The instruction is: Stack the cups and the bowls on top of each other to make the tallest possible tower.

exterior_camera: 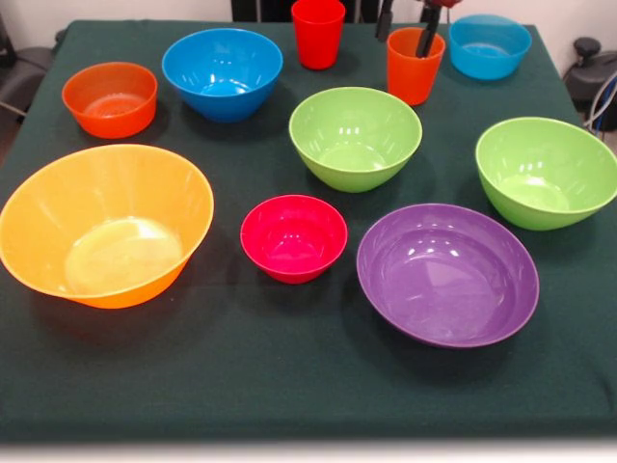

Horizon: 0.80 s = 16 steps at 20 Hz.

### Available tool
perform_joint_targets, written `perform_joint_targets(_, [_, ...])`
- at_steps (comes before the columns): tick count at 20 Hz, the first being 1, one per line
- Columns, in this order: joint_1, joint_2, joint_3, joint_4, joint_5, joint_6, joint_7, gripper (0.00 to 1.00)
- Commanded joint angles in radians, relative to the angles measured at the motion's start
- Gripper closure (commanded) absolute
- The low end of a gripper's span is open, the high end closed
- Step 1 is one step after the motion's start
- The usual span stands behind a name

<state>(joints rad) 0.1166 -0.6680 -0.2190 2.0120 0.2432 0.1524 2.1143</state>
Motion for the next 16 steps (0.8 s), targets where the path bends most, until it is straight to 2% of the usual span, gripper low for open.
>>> perform_joint_targets(1, [0.021,0.039,0.114,0.059,0.003,-0.043,0.174,0.0])
perform_joint_targets(5, [0.065,0.036,0.097,0.072,0.021,-0.06,0.206,0.0])
perform_joint_targets(16, [0.064,0.039,0.122,0.104,0.031,-0.111,0.225,0.0])
